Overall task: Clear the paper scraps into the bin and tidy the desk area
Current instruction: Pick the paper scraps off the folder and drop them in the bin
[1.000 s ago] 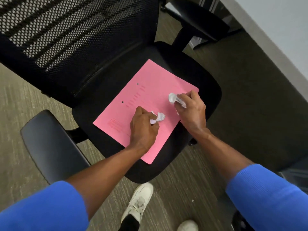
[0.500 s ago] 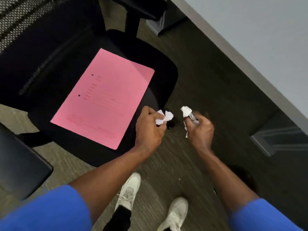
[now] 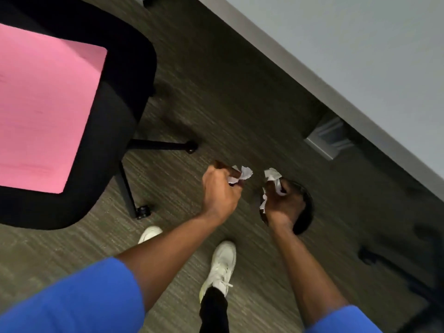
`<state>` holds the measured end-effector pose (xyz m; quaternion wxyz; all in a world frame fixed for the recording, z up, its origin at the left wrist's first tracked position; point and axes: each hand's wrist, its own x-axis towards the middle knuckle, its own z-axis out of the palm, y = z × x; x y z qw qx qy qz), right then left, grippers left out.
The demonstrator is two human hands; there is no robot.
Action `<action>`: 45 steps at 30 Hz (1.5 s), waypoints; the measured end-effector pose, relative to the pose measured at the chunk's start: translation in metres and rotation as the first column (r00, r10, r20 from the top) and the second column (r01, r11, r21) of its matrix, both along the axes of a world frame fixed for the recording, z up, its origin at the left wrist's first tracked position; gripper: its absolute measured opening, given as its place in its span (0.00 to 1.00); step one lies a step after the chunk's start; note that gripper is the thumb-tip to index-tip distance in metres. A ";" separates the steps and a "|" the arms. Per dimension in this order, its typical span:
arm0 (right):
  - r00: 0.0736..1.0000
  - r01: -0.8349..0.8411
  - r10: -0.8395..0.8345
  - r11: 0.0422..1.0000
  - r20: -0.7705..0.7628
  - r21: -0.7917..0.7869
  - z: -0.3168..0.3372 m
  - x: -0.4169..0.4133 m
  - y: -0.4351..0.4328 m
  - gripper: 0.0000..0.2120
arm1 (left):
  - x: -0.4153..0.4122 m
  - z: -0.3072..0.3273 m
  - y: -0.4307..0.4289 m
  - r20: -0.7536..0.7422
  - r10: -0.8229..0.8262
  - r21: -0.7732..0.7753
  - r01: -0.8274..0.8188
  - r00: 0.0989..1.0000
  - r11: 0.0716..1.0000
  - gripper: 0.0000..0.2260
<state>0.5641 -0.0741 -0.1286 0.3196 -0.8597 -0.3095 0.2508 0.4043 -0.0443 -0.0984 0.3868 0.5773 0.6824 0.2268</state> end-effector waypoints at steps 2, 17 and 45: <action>0.997 -0.003 0.001 1.000 0.071 0.030 -0.002 0.020 -0.015 0.17 | 0.026 -0.021 -0.011 -0.006 -0.035 -0.060 0.035 0.999 0.998 0.09; 0.981 -0.074 0.071 0.997 0.182 0.011 -0.093 0.158 -0.074 0.25 | 0.160 -0.106 -0.056 0.095 -0.074 -0.244 0.095 0.993 0.965 0.05; 0.997 -0.071 0.078 0.949 0.010 -0.306 -0.095 0.175 -0.058 0.18 | 0.174 -0.142 -0.072 0.386 0.033 -0.514 0.185 0.922 0.838 0.22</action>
